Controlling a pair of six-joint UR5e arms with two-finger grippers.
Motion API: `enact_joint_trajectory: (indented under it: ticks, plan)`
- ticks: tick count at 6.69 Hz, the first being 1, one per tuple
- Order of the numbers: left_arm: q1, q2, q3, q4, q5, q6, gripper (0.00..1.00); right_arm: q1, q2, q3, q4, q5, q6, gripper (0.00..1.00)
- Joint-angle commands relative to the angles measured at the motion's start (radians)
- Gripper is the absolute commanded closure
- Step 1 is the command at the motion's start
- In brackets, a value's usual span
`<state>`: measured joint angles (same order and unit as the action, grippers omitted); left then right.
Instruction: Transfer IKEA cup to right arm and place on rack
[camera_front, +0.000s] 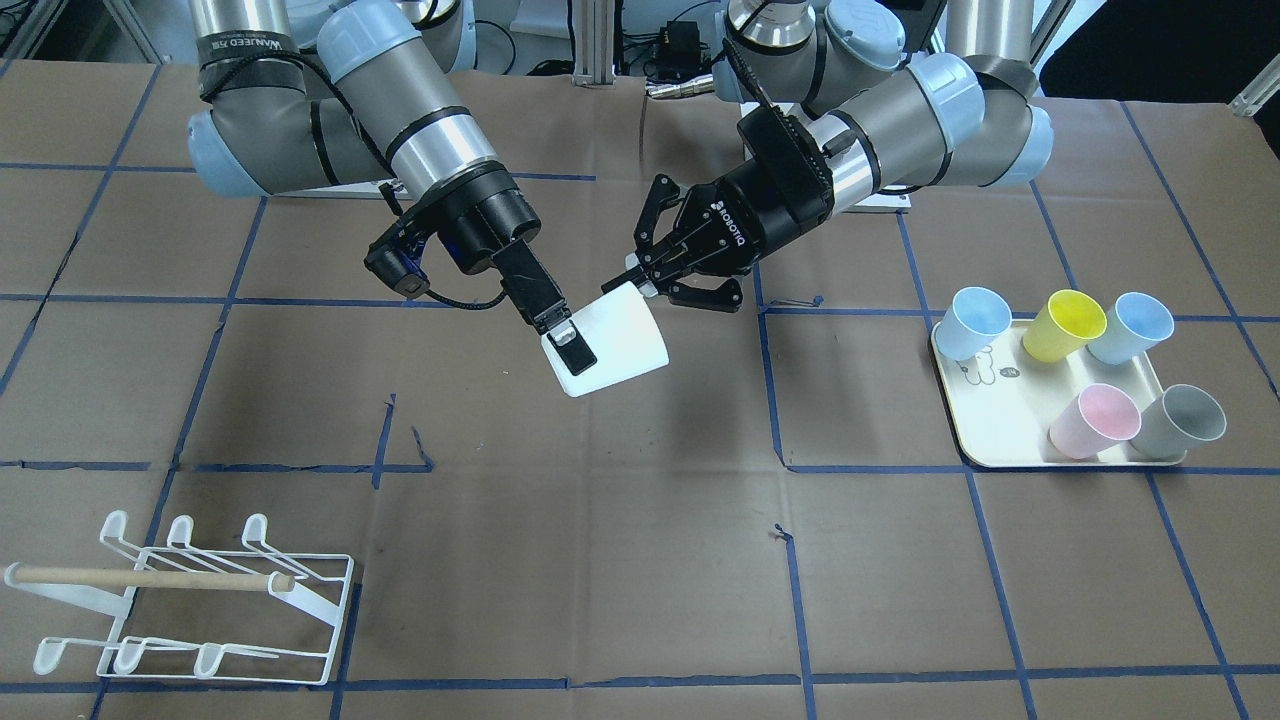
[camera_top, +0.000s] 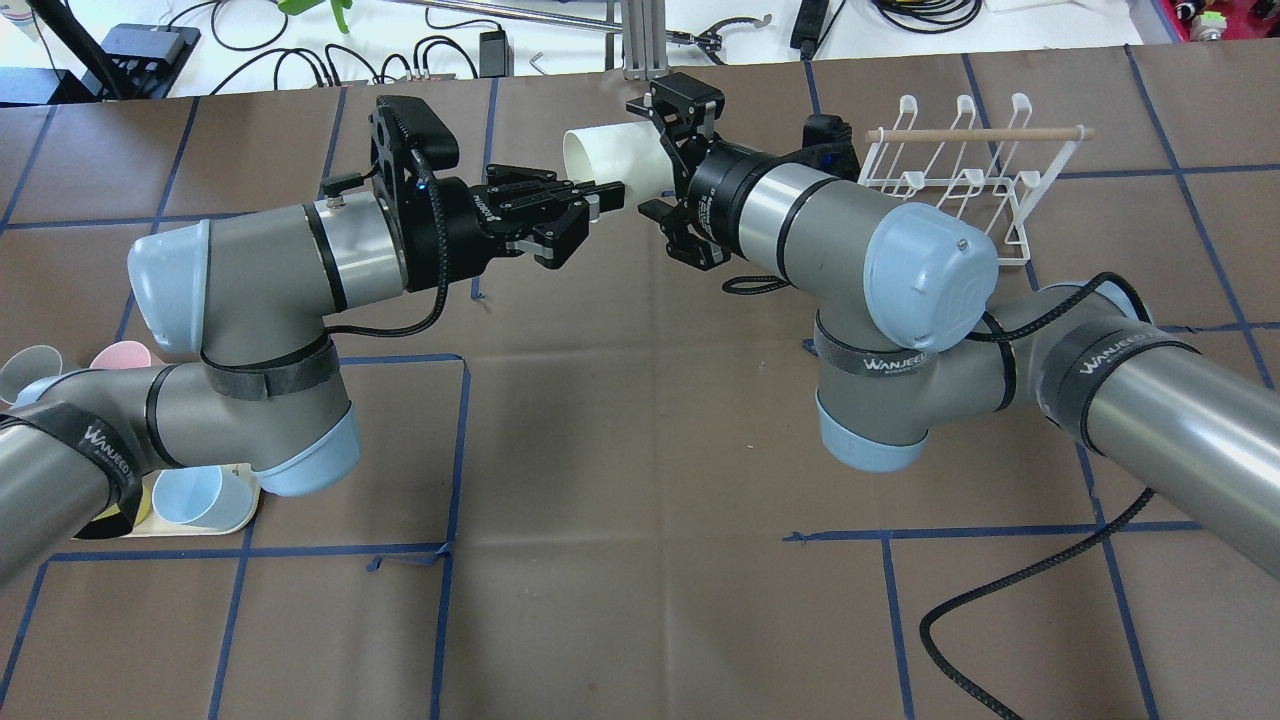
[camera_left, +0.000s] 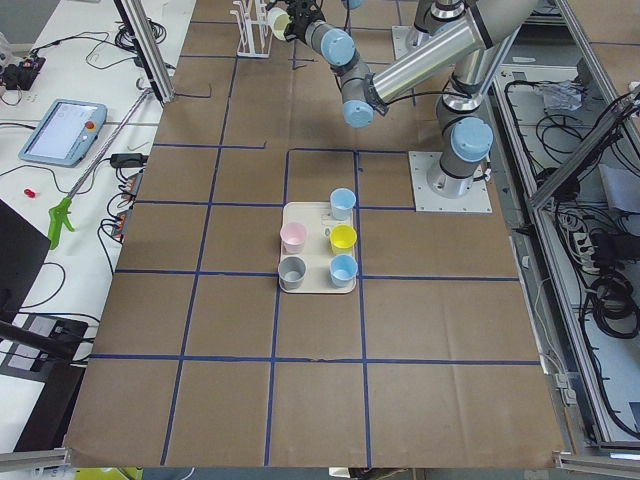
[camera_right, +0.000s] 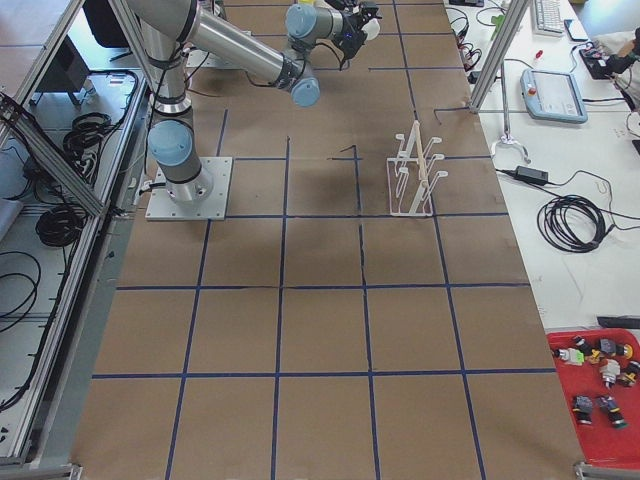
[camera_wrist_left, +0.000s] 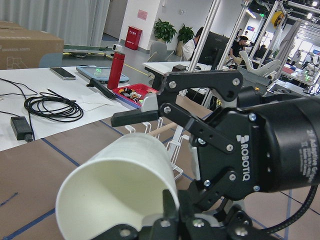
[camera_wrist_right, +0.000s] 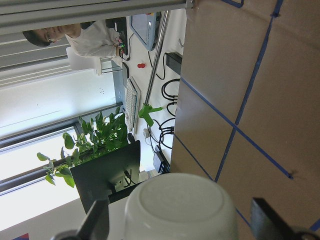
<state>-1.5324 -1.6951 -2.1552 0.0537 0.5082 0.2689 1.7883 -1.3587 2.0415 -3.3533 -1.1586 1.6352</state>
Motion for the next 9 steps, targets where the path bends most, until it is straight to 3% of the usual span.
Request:
enact_joint_trajectory:
  ticks: [1,2,4,6,7,8,9]
  plan:
    - [0.000,0.002,0.000,0.002,0.001,0.000,0.89,0.005,0.006,-0.018,0.002,-0.001,0.002,0.00]
    - [0.000,0.002,0.002,0.002,0.001,-0.008,0.89,0.005,0.006,-0.015,0.002,-0.001,0.002,0.01]
    - [0.000,0.000,0.002,0.003,0.001,-0.011,0.89,0.005,0.006,-0.014,0.003,0.002,-0.003,0.31]
    - [0.000,0.002,0.002,0.003,0.001,-0.014,0.88,0.002,0.006,-0.014,0.002,0.005,-0.008,0.51]
    - [0.000,0.000,0.002,0.003,0.001,-0.017,0.79,0.002,0.006,-0.012,0.003,0.010,-0.009,0.55]
    - [0.000,0.005,0.003,0.003,0.001,-0.054,0.57,0.002,0.006,-0.012,0.003,0.010,-0.008,0.56]
    - [0.002,0.005,0.005,0.005,0.000,-0.074,0.20,0.002,0.006,-0.012,0.002,0.011,-0.008,0.58]
